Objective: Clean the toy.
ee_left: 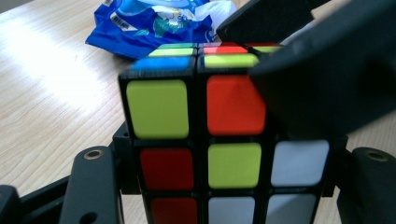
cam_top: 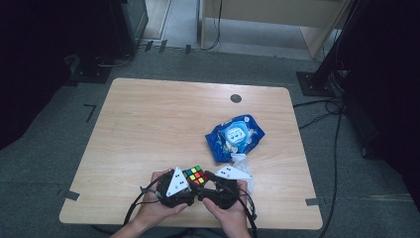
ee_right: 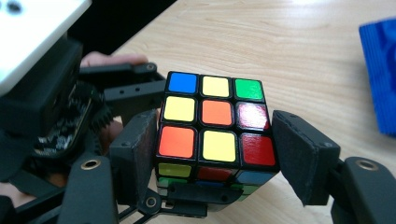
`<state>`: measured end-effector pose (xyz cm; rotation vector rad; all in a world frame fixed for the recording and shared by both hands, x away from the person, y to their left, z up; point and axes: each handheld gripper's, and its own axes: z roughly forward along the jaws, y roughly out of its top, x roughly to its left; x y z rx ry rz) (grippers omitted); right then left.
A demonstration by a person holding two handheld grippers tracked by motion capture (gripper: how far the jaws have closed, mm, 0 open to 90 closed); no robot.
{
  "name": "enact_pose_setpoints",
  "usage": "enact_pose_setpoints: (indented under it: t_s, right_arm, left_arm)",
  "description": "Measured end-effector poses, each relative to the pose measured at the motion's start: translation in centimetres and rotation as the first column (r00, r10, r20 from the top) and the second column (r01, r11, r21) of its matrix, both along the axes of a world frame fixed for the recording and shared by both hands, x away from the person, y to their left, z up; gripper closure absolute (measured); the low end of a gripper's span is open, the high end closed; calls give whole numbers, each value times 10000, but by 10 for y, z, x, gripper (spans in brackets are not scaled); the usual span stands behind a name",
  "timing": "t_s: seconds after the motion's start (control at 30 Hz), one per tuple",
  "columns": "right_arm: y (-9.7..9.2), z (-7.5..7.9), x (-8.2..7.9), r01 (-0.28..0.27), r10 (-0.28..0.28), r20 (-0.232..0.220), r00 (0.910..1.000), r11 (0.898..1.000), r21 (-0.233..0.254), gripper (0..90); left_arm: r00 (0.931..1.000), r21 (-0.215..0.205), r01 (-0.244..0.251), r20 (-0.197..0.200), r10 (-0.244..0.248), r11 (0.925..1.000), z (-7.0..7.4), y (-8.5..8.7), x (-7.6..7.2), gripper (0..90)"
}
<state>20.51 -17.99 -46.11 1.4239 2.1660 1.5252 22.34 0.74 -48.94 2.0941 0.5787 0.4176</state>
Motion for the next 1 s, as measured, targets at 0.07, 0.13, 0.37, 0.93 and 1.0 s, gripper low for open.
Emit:
enact_pose_setpoints:
  t_s: [0.07,0.13,0.37,0.93,1.0]
  right_arm:
    - [2,1,-1,-71,76,207,9998,9997,-239,337]
    - [1,3,0,-390,393,427,9983,9992,-95,326]
    - [-35,8,-4,92,-236,1003,9947,9898,1421,288]
    - [12,-25,-7,113,-55,1477,9890,9992,-385,665]
    - [9,-26,-5,119,-90,1360,9907,9997,-207,677]
  left_arm:
    - [10000,-5,19,25,-19,10000,1,1,0,336]
    - [9995,-425,256,-147,-262,9988,5,6,2,339]
    - [9871,-2271,-405,-1598,38,9730,16,37,25,340]
    - [9645,-3501,-336,-2570,-615,9361,22,42,32,339]
    - [9641,-3511,-293,-2571,-663,9359,22,43,33,338]
